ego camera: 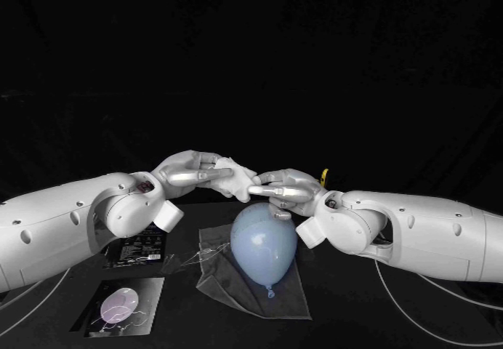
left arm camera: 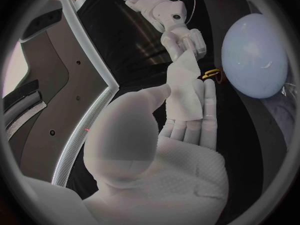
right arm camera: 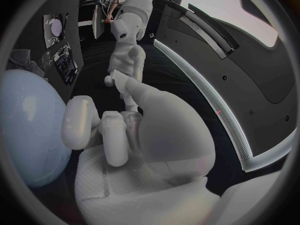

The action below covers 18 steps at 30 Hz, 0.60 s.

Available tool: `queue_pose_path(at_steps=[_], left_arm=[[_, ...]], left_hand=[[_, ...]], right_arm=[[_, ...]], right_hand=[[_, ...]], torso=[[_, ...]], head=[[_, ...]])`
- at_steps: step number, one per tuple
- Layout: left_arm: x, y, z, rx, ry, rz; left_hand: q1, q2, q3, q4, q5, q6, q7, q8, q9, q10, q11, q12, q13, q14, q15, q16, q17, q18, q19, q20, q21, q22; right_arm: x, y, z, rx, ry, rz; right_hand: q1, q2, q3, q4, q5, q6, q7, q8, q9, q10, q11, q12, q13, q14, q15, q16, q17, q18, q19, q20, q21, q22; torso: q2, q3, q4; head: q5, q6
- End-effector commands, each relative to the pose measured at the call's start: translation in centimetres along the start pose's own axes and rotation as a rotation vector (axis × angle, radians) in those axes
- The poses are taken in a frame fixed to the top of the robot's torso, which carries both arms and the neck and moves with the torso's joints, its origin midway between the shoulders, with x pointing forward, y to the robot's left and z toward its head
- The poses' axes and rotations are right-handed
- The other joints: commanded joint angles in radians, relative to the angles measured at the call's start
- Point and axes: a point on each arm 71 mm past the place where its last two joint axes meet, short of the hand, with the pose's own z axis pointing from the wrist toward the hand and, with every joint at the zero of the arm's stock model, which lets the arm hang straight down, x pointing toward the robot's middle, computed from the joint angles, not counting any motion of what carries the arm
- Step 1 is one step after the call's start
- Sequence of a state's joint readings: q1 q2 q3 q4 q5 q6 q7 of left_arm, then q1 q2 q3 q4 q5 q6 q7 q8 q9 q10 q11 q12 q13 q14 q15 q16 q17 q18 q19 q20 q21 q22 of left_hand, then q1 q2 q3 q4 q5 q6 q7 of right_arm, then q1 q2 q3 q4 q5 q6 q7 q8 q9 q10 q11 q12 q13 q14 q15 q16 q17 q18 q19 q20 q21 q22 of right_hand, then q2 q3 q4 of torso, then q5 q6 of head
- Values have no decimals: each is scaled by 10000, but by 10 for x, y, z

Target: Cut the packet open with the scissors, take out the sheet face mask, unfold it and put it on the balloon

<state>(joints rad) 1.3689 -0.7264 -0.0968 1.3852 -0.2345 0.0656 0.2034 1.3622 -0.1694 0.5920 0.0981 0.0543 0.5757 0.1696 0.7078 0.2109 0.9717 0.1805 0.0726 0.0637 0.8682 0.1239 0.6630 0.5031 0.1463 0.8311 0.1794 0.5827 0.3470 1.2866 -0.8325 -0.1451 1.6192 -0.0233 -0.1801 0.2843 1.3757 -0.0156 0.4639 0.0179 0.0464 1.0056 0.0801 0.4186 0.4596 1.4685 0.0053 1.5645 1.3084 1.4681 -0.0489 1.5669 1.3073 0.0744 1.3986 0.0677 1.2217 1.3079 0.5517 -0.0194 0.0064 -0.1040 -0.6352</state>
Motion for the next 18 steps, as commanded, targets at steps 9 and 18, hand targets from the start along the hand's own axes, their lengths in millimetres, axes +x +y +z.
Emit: queue_pose_path(at_steps=[9, 18], left_arm=[[-9, 0, 2, -101, -1126, 1582], [-16, 6, 1, -176, -1569, 2493]], left_hand=[[-16, -387, -890, 403, -59, 284, 461, -305, -267, 141, 152, 22, 10, -2139, 411, -208, -567, -65, -707, 623, -1160, -716], [868, -68, -3205, 1138, -56, -14, 995, -486, -441, -674, 421, 69, 23, -3528, 803, -176, -1369, -121, -1408, 1097, -2698, -1709]], right_arm=[[-2, 8, -2, -248, -343, -384], [-4, 16, -6, -352, -477, -489]], right_hand=[[-232, -21, 270, -100, 25, -3, -21, 108, 428, 998, -21, 14, 2587, 1027, -52, 39, 2635, -32, -4, -98, 7, 1676], [-296, -38, 370, -150, 25, -11, -23, 134, 446, 1001, -25, 18, 2590, 1027, -56, 39, 2635, -32, -1, -102, 9, 1676]], torso=[[3, 0, -2], [-12, 3, -7]], head=[[-20, 22], [-35, 36]])
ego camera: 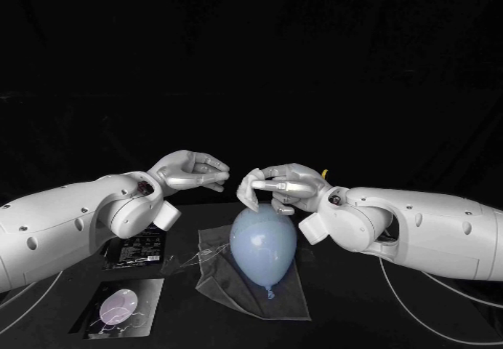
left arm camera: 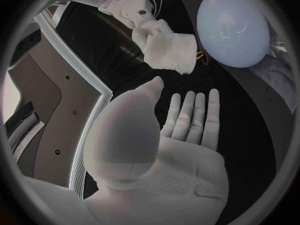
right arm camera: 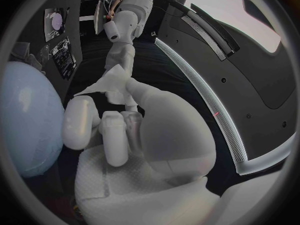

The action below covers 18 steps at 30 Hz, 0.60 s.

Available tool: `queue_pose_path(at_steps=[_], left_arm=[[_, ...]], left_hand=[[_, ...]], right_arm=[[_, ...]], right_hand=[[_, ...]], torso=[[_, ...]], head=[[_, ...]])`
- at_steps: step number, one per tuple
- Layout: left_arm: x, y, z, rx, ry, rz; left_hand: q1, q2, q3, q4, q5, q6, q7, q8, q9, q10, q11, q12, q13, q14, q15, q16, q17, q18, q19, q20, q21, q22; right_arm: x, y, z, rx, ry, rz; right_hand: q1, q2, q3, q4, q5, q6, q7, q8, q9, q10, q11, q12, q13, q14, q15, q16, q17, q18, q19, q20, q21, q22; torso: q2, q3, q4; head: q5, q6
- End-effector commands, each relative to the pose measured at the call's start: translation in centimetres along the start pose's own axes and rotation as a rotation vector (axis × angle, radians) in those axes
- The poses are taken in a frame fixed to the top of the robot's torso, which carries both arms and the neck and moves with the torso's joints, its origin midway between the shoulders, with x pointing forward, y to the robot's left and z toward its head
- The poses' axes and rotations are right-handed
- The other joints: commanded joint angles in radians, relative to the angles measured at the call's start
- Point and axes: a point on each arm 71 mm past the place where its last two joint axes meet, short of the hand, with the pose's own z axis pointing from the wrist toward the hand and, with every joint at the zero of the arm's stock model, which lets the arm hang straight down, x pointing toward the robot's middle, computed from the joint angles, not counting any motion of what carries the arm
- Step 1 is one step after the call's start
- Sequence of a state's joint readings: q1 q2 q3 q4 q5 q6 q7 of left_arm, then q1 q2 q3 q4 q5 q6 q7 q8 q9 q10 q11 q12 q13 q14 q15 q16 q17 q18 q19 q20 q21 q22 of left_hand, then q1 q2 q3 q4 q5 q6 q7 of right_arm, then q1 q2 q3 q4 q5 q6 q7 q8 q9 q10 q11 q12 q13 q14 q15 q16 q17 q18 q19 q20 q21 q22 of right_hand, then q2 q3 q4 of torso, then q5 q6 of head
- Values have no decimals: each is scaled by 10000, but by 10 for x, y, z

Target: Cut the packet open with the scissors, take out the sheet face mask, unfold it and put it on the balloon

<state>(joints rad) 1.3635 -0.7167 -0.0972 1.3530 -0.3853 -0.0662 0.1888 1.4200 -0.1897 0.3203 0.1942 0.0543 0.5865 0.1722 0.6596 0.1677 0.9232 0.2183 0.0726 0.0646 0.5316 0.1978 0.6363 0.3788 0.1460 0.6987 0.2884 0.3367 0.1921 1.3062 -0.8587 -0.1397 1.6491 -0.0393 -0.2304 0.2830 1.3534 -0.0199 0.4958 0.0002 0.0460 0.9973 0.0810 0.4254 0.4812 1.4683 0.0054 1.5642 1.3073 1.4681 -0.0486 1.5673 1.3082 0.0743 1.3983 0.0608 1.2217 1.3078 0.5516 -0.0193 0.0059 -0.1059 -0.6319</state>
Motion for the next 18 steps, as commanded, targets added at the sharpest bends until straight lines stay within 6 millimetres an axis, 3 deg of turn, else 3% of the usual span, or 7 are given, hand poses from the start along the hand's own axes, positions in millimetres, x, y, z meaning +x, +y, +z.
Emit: queue_pose_path(at_steps=[1, 3, 4, 6, 10, 14, 18], left_arm=[[-2, 2, 0, 130, -466, 801], [-2, 4, 0, 286, -612, 954], [-1, 4, 0, 510, -763, 1054], [1, 4, -2, 912, -1000, 1225], [8, 4, -5, 1822, -1329, 1485], [19, 3, -8, 2510, -1128, 1442], [31, 1, -11, 3134, -882, 1113]], left_hand=[[391, 134, -680, 243, -50, -158, 982, 8, -9, -300, 85, 70, 8, -270, 76, 81, -183, -171, -143, 22, -344, -227], [662, 209, -1019, 401, -50, -286, 996, 19, -15, -527, 153, 99, 14, -576, 152, -66, -356, -368, -423, 5, -663, -412], [968, 241, -1422, 648, -59, -460, 1029, 42, -20, -718, 201, 193, 20, -780, 223, -250, -581, -584, -806, 25, -1038, -640], [1351, 345, -1587, 818, -53, -574, 1064, 94, -26, -791, 221, 337, 29, -798, 256, -519, -852, -705, -1341, 26, -1410, -877], [1640, 279, -1849, 976, -49, -874, 927, 90, -99, -1203, 292, 335, -2, -1008, 347, -1313, -1390, -777, -1564, 26, -1719, -1100], [1805, 326, -2010, 973, -48, -1105, 851, 133, -133, -1479, 87, 304, 1, -1911, 257, -2980, -2223, -691, -2042, -13, -2073, -1319], [1831, 299, -2179, 983, -53, -1173, 732, 141, -162, -1646, -78, 209, -10, -1970, 57, -3418, -2424, -542, -2323, -53, -2271, -1413]], right_arm=[[-1, 4, -1, -129, -93, -149], [-1, 6, -2, -128, -139, -164], [-2, 7, -2, -117, -180, -175], [-2, 7, -4, -93, -229, -186], [-2, 8, -6, -14, -380, -235], [-3, 8, -9, 133, -690, -315], [-3, 7, -11, 282, -975, -374]], right_hand=[[-121, -9, 116, -5, 29, 68, -32, 85, 242, 1002, -27, 17, 2599, 1027, -61, 35, 2626, -29, -1, -36, 2, 1675], [-143, -14, 147, -21, 29, 69, -34, 95, 248, 1003, -28, 20, 2601, 1027, -62, 35, 2626, -29, -1, -37, 0, 1674], [-143, -14, 147, -21, 29, 69, -34, 95, 248, 1003, -28, 20, 2601, 1027, -62, 35, 2626, -29, -1, -37, 0, 1674], [-143, -14, 147, -21, 29, 69, -34, 95, 248, 1003, -28, 20, 2601, 1027, -62, 35, 2626, -29, -1, -37, 0, 1674], [-198, -34, 225, -65, 29, 66, -37, 119, 263, 1003, -32, 19, 2600, 1027, -65, 35, 2626, -23, -13, -41, -28, 1666], [-243, -48, 315, -118, 29, 64, -40, 141, 277, 1003, -36, 19, 2600, 1027, -70, 35, 2626, -10, -39, -45, -88, 1649], [-254, -50, 332, -127, 29, 65, -40, 146, 280, 1005, -37, 24, 2604, 1027, -71, 35, 2626, -9, -41, -46, -92, 1648]], torso=[[-13, 2, -3], [-14, -2, -1], [-17, -4, 0], [-11, -8, 4], [-10, -17, 8], [-5, -12, 5], [-14, -24, 9]], head=[[-19, 3], [-32, 4], [-47, 12], [-63, 24], [-66, 41], [-59, 72], [-33, 101]])
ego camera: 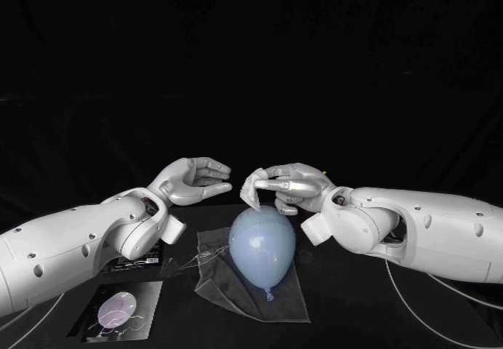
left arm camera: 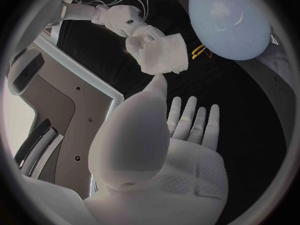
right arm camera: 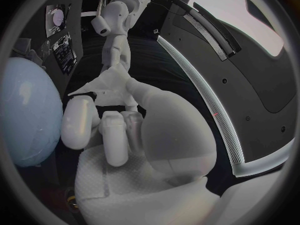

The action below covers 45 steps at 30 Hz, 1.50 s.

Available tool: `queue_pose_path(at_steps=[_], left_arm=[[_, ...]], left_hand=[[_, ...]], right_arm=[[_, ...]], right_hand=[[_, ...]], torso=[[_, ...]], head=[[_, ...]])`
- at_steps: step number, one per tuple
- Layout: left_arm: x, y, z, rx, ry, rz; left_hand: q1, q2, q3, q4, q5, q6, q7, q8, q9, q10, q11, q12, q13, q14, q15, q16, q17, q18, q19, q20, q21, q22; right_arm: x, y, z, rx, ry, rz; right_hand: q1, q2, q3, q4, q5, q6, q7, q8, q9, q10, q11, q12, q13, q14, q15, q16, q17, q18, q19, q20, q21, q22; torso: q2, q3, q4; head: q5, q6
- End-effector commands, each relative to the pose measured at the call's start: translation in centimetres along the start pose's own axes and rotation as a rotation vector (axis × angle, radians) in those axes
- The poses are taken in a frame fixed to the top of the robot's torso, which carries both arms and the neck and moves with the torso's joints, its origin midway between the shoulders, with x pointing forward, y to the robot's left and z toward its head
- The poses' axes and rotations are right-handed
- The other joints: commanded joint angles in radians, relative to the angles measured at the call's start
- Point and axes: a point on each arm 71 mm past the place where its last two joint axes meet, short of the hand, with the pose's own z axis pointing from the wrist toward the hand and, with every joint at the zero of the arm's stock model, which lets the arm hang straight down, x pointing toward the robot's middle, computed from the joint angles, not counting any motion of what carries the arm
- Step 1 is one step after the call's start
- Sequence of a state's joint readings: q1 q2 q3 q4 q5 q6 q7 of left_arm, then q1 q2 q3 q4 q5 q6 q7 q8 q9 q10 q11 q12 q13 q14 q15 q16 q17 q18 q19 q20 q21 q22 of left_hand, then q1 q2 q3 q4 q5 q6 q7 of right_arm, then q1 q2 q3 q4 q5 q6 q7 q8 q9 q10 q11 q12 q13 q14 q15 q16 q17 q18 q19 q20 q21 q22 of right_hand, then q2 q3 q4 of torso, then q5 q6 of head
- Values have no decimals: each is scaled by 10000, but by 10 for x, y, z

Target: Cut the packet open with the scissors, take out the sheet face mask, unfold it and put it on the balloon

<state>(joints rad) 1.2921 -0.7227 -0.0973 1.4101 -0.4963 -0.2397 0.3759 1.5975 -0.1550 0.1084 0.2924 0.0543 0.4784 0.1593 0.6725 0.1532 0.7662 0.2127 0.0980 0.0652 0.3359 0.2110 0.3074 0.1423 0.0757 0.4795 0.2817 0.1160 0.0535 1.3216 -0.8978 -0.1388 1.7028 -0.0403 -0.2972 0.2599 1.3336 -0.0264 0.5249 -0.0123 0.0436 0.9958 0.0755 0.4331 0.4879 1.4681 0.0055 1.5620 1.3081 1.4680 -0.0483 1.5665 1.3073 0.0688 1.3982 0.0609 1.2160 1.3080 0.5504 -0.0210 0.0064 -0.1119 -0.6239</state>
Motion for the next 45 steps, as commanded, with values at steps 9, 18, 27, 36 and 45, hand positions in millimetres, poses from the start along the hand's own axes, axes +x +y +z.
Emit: queue_pose_path(at_steps=[9, 18, 27, 36, 45], left_arm=[[23, -16, -10, 2238, -298, -549], [46, -9, -13, 2156, 549, -879], [53, -3, -8, 1837, 587, -1130], [59, -6, -5, 1829, 666, -1385], [64, -8, -2, 1812, 832, -1514]], left_hand=[[561, -677, -540, 55, -25, -658, 404, -342, -222, -3470, -519, -582, -239, -442, -544, -1177, -486, 853, -1163, -190, -613, -98], [961, -1056, -955, 73, 2, -1710, 494, -1727, -574, -4458, -443, -642, -300, -958, -555, -1716, -692, 1027, -1428, -107, -729, -112], [1044, -1140, -1033, 79, 17, -2399, 640, -2750, -797, -4897, -303, -669, -328, -1042, -447, -1851, -730, 1026, -1428, -32, -724, -103], [1256, -726, -494, 57, -6, -3151, 466, -4021, -1028, -4772, -420, -622, -296, -416, -498, -1675, -589, 1035, -859, 47, -589, -31], [1228, 110, 218, -48, -47, -1658, 422, -2896, -676, -2970, -348, -370, -152, 907, -475, -1273, -319, 1053, -214, 39, -478, 13]], right_arm=[[-3, 0, -2, 289, -1308, -389], [-1, 5, -2, 138, -1846, -394], [6, 12, -2, -86, -1745, -450], [8, 13, 2, -133, -1733, -511], [11, 15, 7, -217, -1731, -555]], right_hand=[[-145, -12, 151, -58, 52, 71, 13, 98, 233, 998, -40, 27, 2581, 1028, -77, 43, 2635, 63, -76, -51, -116, 1623], [-187, -30, 203, -88, 53, 65, 12, 111, 242, 996, -42, 21, 2577, 1028, -80, 43, 2635, 67, -83, -54, -136, 1617], [-230, -61, 251, -123, 52, 49, 13, 119, 249, 980, -42, -13, 2552, 1028, -81, 43, 2635, 72, -91, -56, -157, 1611], [-240, -68, 270, -138, 52, 46, 13, 123, 252, 969, -43, -36, 2535, 1028, -82, 43, 2635, 76, -101, -57, -178, 1605], [-290, -104, 317, -176, 52, 24, 18, 127, 258, 949, -40, -81, 2503, 1028, -82, 43, 2635, 83, -117, -58, -214, 1594]], torso=[[10, 4, 6], [22, 6, 2], [15, 9, 1], [24, 18, 4], [19, 16, 3]], head=[[16, 93], [-5, 117], [-1, 153], [13, 176], [-8, 136]])
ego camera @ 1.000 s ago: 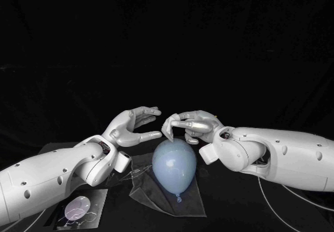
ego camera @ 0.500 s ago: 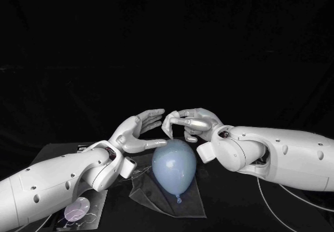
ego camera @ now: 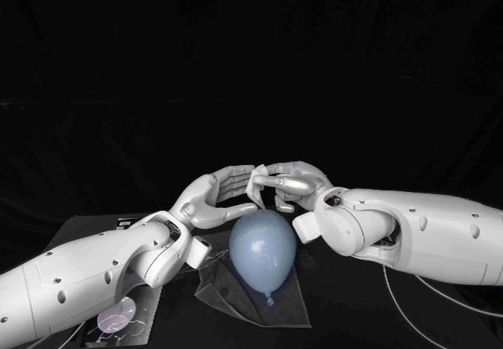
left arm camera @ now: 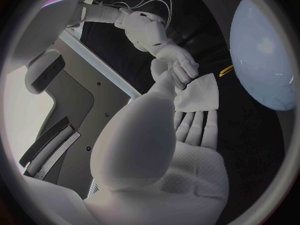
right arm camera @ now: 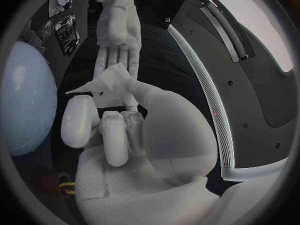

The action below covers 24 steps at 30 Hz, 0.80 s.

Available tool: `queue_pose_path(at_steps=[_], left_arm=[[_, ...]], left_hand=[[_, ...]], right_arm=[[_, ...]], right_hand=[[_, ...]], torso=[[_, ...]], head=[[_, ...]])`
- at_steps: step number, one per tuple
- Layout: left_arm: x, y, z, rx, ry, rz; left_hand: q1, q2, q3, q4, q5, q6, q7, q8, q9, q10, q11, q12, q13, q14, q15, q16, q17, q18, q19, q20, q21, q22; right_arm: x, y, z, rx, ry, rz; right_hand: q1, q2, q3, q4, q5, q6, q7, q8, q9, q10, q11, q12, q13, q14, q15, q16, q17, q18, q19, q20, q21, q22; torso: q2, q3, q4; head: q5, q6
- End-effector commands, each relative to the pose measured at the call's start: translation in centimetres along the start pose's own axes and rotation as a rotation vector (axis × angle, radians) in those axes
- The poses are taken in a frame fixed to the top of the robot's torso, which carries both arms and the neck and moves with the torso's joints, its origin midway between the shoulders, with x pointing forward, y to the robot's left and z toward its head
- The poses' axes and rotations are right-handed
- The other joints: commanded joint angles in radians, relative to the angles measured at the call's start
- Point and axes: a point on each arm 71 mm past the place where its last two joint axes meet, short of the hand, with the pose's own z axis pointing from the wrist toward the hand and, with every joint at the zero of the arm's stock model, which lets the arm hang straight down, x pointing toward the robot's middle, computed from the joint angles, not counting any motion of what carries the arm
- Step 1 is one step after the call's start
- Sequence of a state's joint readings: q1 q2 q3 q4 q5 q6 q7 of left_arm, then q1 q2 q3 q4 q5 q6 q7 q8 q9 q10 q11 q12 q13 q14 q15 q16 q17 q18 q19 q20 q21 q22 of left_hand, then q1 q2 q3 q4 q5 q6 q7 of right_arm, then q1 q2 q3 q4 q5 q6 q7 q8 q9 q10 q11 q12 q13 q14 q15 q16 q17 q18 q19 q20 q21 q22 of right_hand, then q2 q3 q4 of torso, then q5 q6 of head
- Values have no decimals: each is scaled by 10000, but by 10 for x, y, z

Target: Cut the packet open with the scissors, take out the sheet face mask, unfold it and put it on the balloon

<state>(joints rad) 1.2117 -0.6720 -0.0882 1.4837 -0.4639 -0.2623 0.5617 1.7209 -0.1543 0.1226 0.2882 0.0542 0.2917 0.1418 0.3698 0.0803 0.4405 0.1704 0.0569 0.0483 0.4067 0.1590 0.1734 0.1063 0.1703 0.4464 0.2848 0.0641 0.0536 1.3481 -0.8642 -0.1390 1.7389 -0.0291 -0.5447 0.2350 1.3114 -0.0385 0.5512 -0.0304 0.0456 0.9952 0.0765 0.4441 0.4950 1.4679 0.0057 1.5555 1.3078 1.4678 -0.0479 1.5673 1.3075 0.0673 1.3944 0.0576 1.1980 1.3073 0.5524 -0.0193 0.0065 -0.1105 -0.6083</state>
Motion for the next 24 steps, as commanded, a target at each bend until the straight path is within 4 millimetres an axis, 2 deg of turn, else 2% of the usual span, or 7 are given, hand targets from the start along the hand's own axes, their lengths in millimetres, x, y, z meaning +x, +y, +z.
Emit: queue_pose_path(at_steps=[1, 5, 12, 18, 19, 21, 24], left_arm=[[3, -1, 2, -7, 162, -257], [3, 1, 4, -137, 55, -356], [2, 3, 6, -332, -187, -695], [1, 5, 7, -502, -405, -1083], [1, 5, 7, -527, -434, -1155], [1, 5, 8, -562, -452, -1276], [1, 5, 8, -601, -435, -1417]], left_hand=[[-5, 104, 77, -6, -47, 209, 596, 131, 53, 287, 74, 41, 17, 199, 44, 67, 41, 106, 117, 8, 42, 13], [-65, 238, 192, -58, -49, 637, 790, 251, 111, 1143, 270, 111, 51, 799, 178, 205, 140, 81, 454, 35, 105, 33], [-124, 234, 216, -58, -50, 652, 948, 118, 88, 1203, 371, 42, 31, 914, 260, 178, 140, 48, 556, 47, 118, 32], [-200, 178, 222, -36, -50, 532, 1147, -147, 32, 1033, 537, -75, 5, 952, 403, 93, 114, -46, 653, 64, 122, 29], [-218, 168, 221, -29, -49, 525, 1180, -179, 27, 1019, 569, -84, 3, 979, 431, 85, 114, -67, 699, 67, 130, 32], [-243, 164, 220, -22, -49, 539, 1222, -202, 25, 1038, 608, -83, 6, 1040, 466, 87, 120, -95, 764, 70, 145, 38], [-291, 153, 205, -10, -50, 571, 1270, -221, 26, 1103, 650, -77, 12, 1146, 500, 98, 133, -131, 846, 70, 164, 45]], right_arm=[[2, 4, 2, -256, 8, -54], [3, 8, 4, -372, 7, -59], [7, 11, 7, -358, 114, 19], [9, 11, 7, -270, 298, 96], [9, 11, 7, -252, 312, 116], [10, 11, 7, -203, 374, 153], [11, 10, 8, -124, 495, 202]], right_hand=[[-69, 17, 54, 5, 32, 30, 9, 17, 186, 951, -42, -17, 2507, 1030, -86, 35, 2633, 98, -79, -24, -35, 1602], [-130, -32, 79, -26, 31, 6, 13, 18, 191, 912, -38, -103, 2445, 1030, -83, 35, 2633, 102, -92, -24, -61, 1594], [-204, -92, 94, -62, 31, -42, 20, 7, 193, 868, -33, -204, 2373, 1030, -80, 35, 2633, 112, -118, -22, -115, 1578], [-293, -151, 85, -86, 30, -139, 35, -38, 182, 789, -21, -381, 2248, 1030, -72, 35, 2633, 133, -176, -17, -229, 1546], [-342, -168, 63, -81, 28, -249, 61, -104, 159, 762, -3, -439, 2207, 1030, -61, 35, 2633, 143, -206, -13, -287, 1529], [-610, -187, -70, 36, 28, -630, 233, -436, 13, 728, 134, -516, 2158, 1030, 38, 35, 2633, 151, -266, 38, -400, 1497], [-1069, -408, -381, 264, 24, -1054, 491, -918, -223, 652, 356, -670, 2056, 1030, 220, 35, 2633, 171, -383, 152, -620, 1436]], torso=[[-1, -2, 2], [-6, -5, 2], [-4, -8, 0], [0, -9, 0], [-1, -10, -5], [0, -8, -1], [2, -6, 6]], head=[[-22, -20], [-42, 7], [-32, 12], [-22, 14], [-21, 12], [-23, 5], [-11, -1]])
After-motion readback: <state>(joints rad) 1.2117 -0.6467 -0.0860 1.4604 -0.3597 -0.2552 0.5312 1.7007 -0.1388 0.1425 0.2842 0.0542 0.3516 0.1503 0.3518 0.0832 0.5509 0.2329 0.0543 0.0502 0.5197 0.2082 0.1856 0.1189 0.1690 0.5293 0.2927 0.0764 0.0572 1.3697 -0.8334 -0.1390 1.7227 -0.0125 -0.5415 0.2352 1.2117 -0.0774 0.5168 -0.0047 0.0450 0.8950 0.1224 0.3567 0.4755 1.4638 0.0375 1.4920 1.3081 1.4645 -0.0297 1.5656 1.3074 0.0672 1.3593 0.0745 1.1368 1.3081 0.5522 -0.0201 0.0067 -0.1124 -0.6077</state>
